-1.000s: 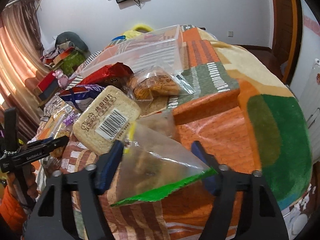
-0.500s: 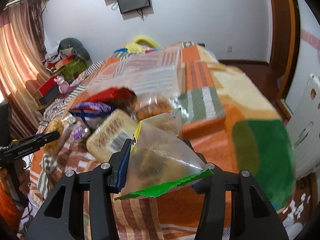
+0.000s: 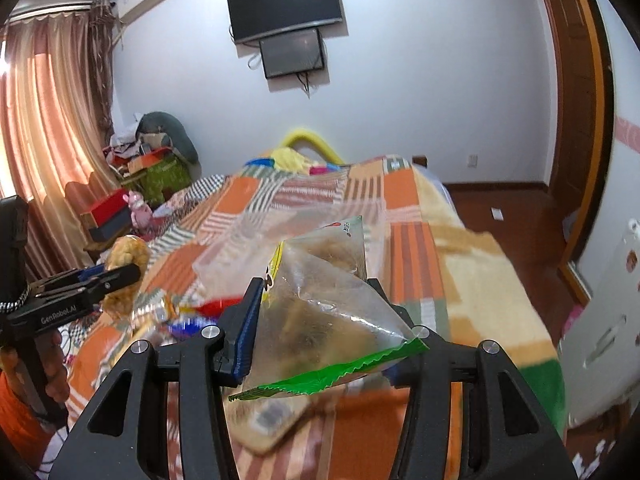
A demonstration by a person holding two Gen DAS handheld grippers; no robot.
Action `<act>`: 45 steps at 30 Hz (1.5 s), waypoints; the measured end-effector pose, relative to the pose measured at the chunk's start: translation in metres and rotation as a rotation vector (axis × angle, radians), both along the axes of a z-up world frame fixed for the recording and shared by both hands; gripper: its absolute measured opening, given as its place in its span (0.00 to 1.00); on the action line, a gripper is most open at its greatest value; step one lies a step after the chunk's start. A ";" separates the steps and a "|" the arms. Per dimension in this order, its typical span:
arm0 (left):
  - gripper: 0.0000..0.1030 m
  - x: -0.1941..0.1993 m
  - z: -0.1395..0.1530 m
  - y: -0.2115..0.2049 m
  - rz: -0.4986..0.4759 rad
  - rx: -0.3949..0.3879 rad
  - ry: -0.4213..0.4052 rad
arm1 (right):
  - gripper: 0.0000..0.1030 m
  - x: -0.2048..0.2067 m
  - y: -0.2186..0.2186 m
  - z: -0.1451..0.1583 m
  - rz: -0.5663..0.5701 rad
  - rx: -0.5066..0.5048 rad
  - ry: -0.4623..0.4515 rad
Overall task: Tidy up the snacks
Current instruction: 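Carry both packs over the clear box and open both tools to drop them, then grasp the long biscuit pack with the left tool while the right tool grasps the bread slice pack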
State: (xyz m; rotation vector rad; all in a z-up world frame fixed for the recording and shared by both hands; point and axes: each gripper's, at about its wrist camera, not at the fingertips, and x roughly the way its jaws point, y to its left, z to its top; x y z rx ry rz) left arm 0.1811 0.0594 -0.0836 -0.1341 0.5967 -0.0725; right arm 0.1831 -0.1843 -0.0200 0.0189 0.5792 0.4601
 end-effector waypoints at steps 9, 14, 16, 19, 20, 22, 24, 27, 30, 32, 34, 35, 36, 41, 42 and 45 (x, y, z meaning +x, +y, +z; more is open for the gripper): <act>0.42 0.057 -0.002 -0.003 -0.021 -0.018 0.017 | 0.45 0.043 0.022 -0.004 -0.008 0.017 -0.020; 0.42 0.093 -0.011 -0.002 -0.027 0.006 0.050 | 0.45 0.063 0.029 -0.010 -0.001 0.003 0.011; 0.42 0.107 -0.017 -0.001 -0.031 0.011 0.069 | 0.45 0.074 0.035 -0.014 -0.002 -0.016 0.027; 0.42 0.126 -0.025 -0.002 -0.037 0.030 0.103 | 0.45 0.082 0.038 -0.020 0.002 -0.027 0.055; 0.42 0.132 -0.027 -0.002 -0.034 0.039 0.117 | 0.45 0.084 0.039 -0.022 0.004 -0.028 0.063; 0.42 0.144 -0.034 -0.002 -0.039 0.045 0.145 | 0.45 0.092 0.041 -0.028 -0.002 -0.029 0.089; 0.42 0.154 -0.040 -0.003 -0.043 0.049 0.170 | 0.44 0.100 0.041 -0.032 -0.002 -0.035 0.118; 0.42 0.163 -0.048 -0.004 -0.048 0.055 0.197 | 0.44 0.108 0.042 -0.039 0.003 -0.047 0.157; 0.42 0.173 -0.057 -0.004 -0.054 0.045 0.237 | 0.45 0.113 0.045 -0.045 0.014 -0.064 0.190; 0.42 0.178 -0.062 -0.003 -0.043 0.043 0.259 | 0.45 0.114 0.046 -0.049 0.020 -0.081 0.209; 0.42 0.180 -0.066 -0.002 -0.035 0.047 0.273 | 0.45 0.113 0.046 -0.051 0.015 -0.101 0.214; 0.42 0.180 -0.067 -0.002 -0.029 0.049 0.273 | 0.47 0.112 0.046 -0.052 0.012 -0.107 0.214; 0.42 0.178 -0.066 -0.002 -0.025 0.052 0.269 | 0.47 0.113 0.048 -0.052 0.009 -0.111 0.213; 0.44 0.167 -0.057 -0.002 -0.040 0.049 0.247 | 0.55 0.109 0.042 -0.047 -0.004 -0.105 0.213; 0.44 0.164 -0.054 -0.001 -0.040 0.047 0.241 | 0.55 0.109 0.041 -0.045 -0.004 -0.102 0.211; 0.45 0.149 -0.040 0.004 -0.032 0.043 0.208 | 0.56 0.101 0.036 -0.034 0.002 -0.085 0.197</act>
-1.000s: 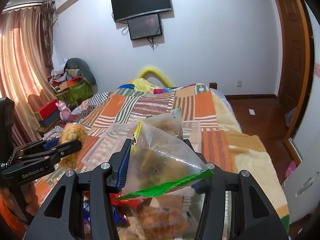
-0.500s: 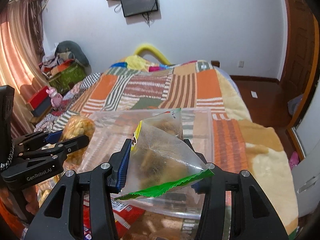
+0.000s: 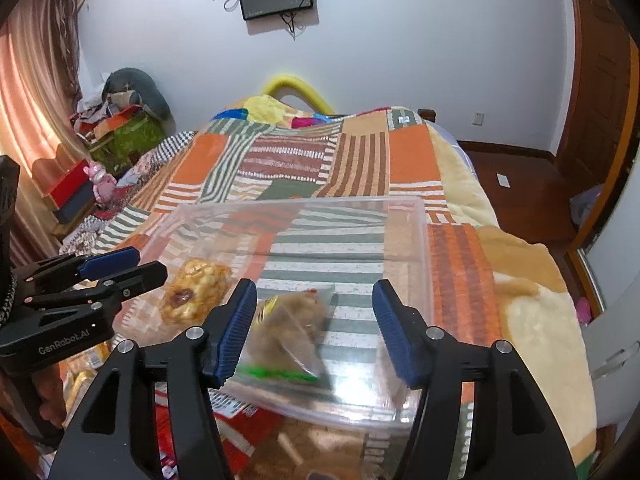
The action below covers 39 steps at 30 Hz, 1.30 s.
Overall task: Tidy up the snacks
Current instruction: 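Grasp the long biscuit pack with the left tool while the right tool grasps the bread slice pack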
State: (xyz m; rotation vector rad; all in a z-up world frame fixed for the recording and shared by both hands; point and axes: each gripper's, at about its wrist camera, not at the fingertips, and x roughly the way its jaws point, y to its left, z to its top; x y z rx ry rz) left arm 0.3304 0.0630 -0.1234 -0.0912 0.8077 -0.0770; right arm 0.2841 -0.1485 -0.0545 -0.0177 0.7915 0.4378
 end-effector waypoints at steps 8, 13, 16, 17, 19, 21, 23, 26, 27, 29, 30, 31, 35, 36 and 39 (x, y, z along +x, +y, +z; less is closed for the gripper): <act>0.50 -0.053 0.034 0.021 0.019 -0.006 -0.076 | 0.56 -0.036 -0.013 0.029 0.007 0.025 -0.055; 0.50 -0.091 0.038 0.037 0.026 0.012 -0.087 | 0.56 -0.062 -0.017 0.034 0.005 0.036 -0.059; 0.51 -0.112 0.034 0.048 0.035 0.027 -0.080 | 0.56 -0.076 -0.018 0.030 0.003 0.037 -0.045; 0.51 -0.119 0.030 0.053 0.038 0.028 -0.073 | 0.56 -0.081 -0.017 0.027 0.004 0.036 -0.038; 0.51 -0.132 0.021 0.062 0.044 0.036 -0.057 | 0.56 -0.087 -0.017 0.023 0.006 0.031 -0.024; 0.51 -0.144 0.011 0.070 0.052 0.039 -0.033 | 0.56 -0.096 -0.013 0.016 0.005 0.019 -0.005; 0.51 -0.151 -0.001 0.076 0.058 0.033 -0.006 | 0.56 -0.102 -0.012 0.007 0.002 0.020 0.020; 0.51 -0.165 -0.022 0.086 0.080 0.007 0.041 | 0.60 -0.113 -0.011 -0.008 -0.006 0.036 0.079; 0.51 -0.168 -0.031 0.090 0.087 -0.012 0.058 | 0.60 -0.116 -0.010 -0.011 -0.006 0.035 0.092; 0.51 -0.175 -0.048 0.094 0.093 -0.038 0.096 | 0.60 -0.119 -0.007 -0.017 -0.006 0.032 0.112; 0.51 -0.178 -0.058 0.096 0.099 -0.044 0.116 | 0.60 -0.119 -0.004 -0.021 -0.005 0.032 0.126; 0.51 -0.180 -0.064 0.098 0.103 -0.048 0.129 | 0.60 -0.119 -0.003 -0.023 -0.004 0.033 0.137; 0.51 -0.184 -0.088 0.102 0.116 -0.065 0.167 | 0.60 -0.118 0.003 -0.034 -0.006 0.030 0.170; 0.51 -0.184 -0.092 0.104 0.118 -0.069 0.174 | 0.60 -0.118 0.005 -0.037 -0.005 0.029 0.183; 0.51 -0.181 -0.106 0.105 0.125 -0.094 0.203 | 0.63 -0.121 0.007 -0.043 -0.017 0.022 0.183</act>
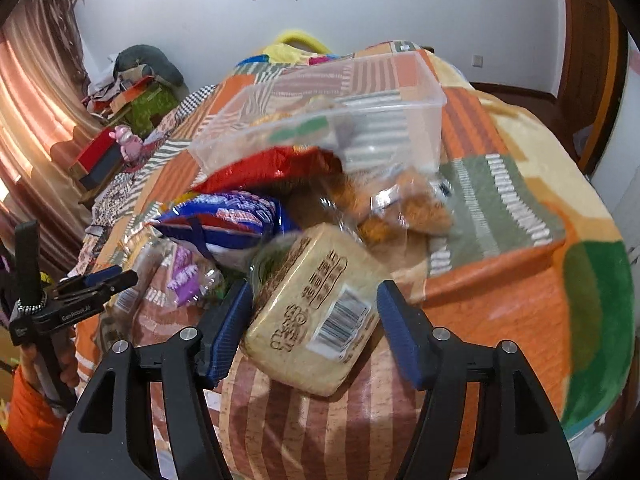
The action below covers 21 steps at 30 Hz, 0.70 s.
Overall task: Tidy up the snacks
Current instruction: 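Grasp the long biscuit pack with the left tool while the right tool grasps the bread slice pack, then lower both packs into the clear box and open both tools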
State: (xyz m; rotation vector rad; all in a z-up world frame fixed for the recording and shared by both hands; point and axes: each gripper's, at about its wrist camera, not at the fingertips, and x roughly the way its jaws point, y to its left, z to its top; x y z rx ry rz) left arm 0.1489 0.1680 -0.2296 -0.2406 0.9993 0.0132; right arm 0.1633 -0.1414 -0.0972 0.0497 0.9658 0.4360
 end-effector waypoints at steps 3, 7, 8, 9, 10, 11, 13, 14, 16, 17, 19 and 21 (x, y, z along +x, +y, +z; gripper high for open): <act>0.51 0.003 -0.010 -0.003 0.000 0.003 0.019 | 0.63 -0.002 -0.001 0.001 0.003 0.001 0.000; 0.49 0.002 -0.014 -0.005 0.008 0.020 0.000 | 0.63 -0.004 -0.007 -0.002 -0.008 0.025 0.017; 0.45 0.002 -0.014 -0.006 0.010 0.023 -0.003 | 0.64 -0.005 -0.010 -0.003 -0.016 0.037 0.024; 0.42 0.002 -0.013 -0.006 0.010 0.024 -0.004 | 0.65 -0.005 -0.012 -0.006 -0.025 0.052 0.033; 0.37 0.001 -0.012 -0.007 0.006 0.021 -0.005 | 0.67 -0.005 -0.015 -0.008 -0.027 0.064 0.043; 0.35 0.000 -0.011 -0.007 0.002 0.016 -0.005 | 0.67 -0.005 -0.017 -0.010 -0.025 0.079 0.055; 0.34 -0.002 -0.008 -0.009 -0.004 0.022 -0.006 | 0.67 -0.006 -0.017 -0.011 -0.023 0.088 0.059; 0.34 -0.004 -0.007 -0.011 -0.008 0.026 -0.006 | 0.67 -0.006 -0.016 -0.012 -0.016 0.088 0.062; 0.34 -0.007 -0.003 -0.013 -0.010 0.019 -0.008 | 0.67 -0.006 -0.013 -0.014 -0.001 0.092 0.076; 0.34 -0.008 -0.002 -0.014 -0.010 0.011 -0.010 | 0.64 -0.007 -0.012 -0.015 0.003 0.096 0.076; 0.34 -0.012 0.003 -0.018 -0.013 0.003 -0.018 | 0.62 -0.010 -0.011 -0.013 0.008 0.089 0.063; 0.34 -0.014 0.011 -0.023 -0.020 0.014 -0.034 | 0.58 -0.011 -0.011 -0.009 0.011 0.073 0.046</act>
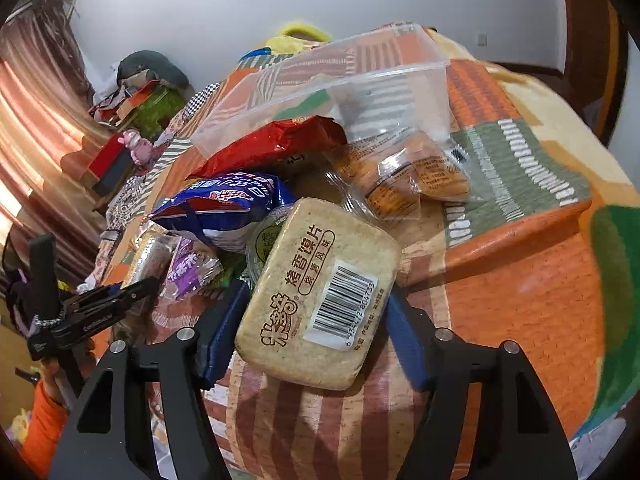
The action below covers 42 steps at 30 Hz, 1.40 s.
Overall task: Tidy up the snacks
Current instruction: 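Lower both packs into the clear box and open both tools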
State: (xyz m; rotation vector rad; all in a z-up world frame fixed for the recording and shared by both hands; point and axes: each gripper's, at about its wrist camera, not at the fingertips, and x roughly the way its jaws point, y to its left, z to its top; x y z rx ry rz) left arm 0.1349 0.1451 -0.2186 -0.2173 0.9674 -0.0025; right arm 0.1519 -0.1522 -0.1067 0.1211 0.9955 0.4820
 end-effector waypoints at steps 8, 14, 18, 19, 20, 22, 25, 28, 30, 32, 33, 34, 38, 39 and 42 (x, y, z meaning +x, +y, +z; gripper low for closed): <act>0.34 0.006 0.040 -0.014 -0.027 -0.011 -0.086 | 0.50 -0.002 -0.016 0.017 -0.032 -0.018 -0.075; 0.34 0.024 0.074 -0.027 -0.049 -0.029 -0.161 | 0.50 0.005 -0.025 0.037 -0.057 -0.006 -0.148; 0.34 0.043 0.091 -0.038 -0.058 -0.026 -0.199 | 0.50 0.013 -0.028 0.052 -0.070 0.009 -0.199; 0.34 0.048 0.095 -0.041 -0.060 -0.026 -0.208 | 0.50 0.015 -0.029 0.054 -0.073 0.013 -0.210; 0.34 0.053 0.099 -0.044 -0.065 -0.030 -0.216 | 0.50 0.018 -0.030 0.058 -0.076 0.016 -0.224; 0.34 0.065 0.105 -0.050 -0.074 -0.035 -0.228 | 0.50 0.024 -0.030 0.064 -0.079 0.017 -0.247; 0.34 0.082 0.113 -0.059 -0.088 -0.034 -0.240 | 0.50 0.036 -0.030 0.071 -0.088 0.020 -0.277; 0.34 0.100 0.120 -0.066 -0.100 -0.037 -0.250 | 0.50 0.049 -0.030 0.075 -0.096 0.021 -0.298; 0.34 0.113 0.123 -0.071 -0.112 -0.042 -0.253 | 0.50 0.058 -0.029 0.077 -0.101 0.015 -0.310; 0.34 0.125 0.126 -0.075 -0.124 -0.048 -0.254 | 0.50 0.066 -0.028 0.077 -0.106 0.009 -0.313; 0.34 0.129 0.126 -0.076 -0.127 -0.047 -0.253 | 0.50 0.070 -0.027 0.076 -0.109 0.005 -0.313; 0.34 0.137 0.126 -0.078 -0.134 -0.044 -0.250 | 0.50 0.075 -0.027 0.075 -0.111 0.000 -0.312; 0.34 0.162 0.122 -0.088 -0.152 -0.026 -0.235 | 0.50 0.092 -0.024 0.070 -0.109 -0.017 -0.303; 0.34 0.170 0.120 -0.090 -0.157 -0.024 -0.227 | 0.50 0.097 -0.023 0.068 -0.106 -0.020 -0.297; 0.34 0.188 0.113 -0.095 -0.162 -0.021 -0.202 | 0.50 0.109 -0.018 0.063 -0.094 -0.037 -0.282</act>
